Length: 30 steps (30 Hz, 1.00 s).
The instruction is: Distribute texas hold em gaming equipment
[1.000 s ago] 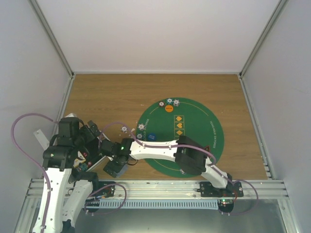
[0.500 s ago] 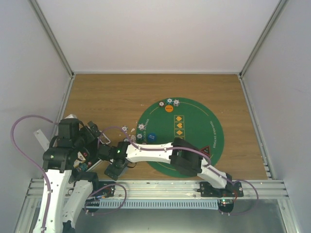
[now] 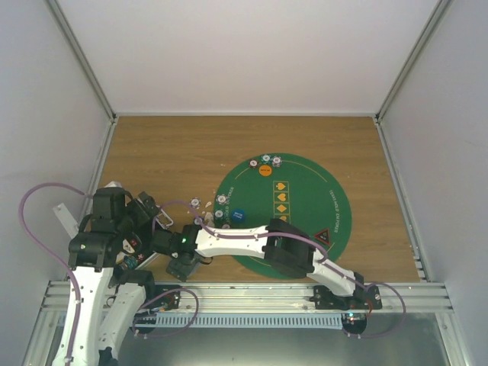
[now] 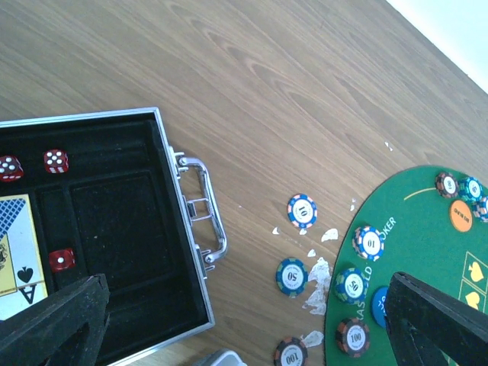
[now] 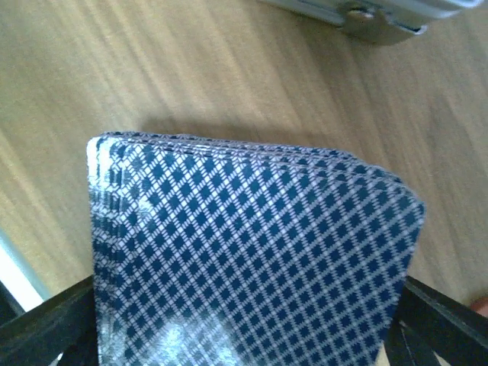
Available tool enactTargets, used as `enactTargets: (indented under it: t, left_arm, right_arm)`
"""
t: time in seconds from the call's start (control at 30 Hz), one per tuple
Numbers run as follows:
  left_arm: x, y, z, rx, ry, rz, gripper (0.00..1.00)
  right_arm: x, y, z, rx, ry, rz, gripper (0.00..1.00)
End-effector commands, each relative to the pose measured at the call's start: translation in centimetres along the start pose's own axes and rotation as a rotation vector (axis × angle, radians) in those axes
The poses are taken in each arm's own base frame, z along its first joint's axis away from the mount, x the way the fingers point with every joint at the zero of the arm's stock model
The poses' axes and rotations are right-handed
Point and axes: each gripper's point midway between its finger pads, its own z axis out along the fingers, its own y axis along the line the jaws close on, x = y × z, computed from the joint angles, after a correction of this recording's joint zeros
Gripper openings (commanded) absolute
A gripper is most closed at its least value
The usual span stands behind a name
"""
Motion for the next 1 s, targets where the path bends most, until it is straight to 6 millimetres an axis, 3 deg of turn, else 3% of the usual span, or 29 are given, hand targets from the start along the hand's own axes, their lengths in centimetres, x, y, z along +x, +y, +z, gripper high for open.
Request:
enactTargets:
  t: [0.0,0.13,0.27,0.43,0.5,0.97]
  left_arm:
    - [-0.6,-0.4,0.0,0.028,-0.03,-0.03,0.99]
    - [-0.7,-0.6,0.0,0.037,-0.035,-0.039,0.99]
    - [-0.7,-0.7,0.0,0.041,-0.038,-0.048,0.99]
    - [-0.7,-0.7,-0.1,0.046,-0.04,-0.056,0.99]
    - [-0.8,-0.7,-0.1,0.048,-0.043,-0.058,0.99]
    - [-0.9,-0.4,-0.7,0.045,-0.067,-0.081,0.99]
  right_arm:
    - [1.6,-0.9,1.6,0.071,0.066,-0.026,0.85]
    - [1.8,-1.2,1.5,0.083,0.069,-0.033,0.71]
    - [1.7,-1.0,1.5,0.074,0.069,-0.046,0.69]
    - [2.3,-1.1,1.6,0.074,0.089,-0.052,0.92]
    - [2.5,-0.9,1.6,0.062,0.092,-0.055,0.93]
    - [5.0,-1.6,3.4,0.068,0.133,-0.073,0.65]
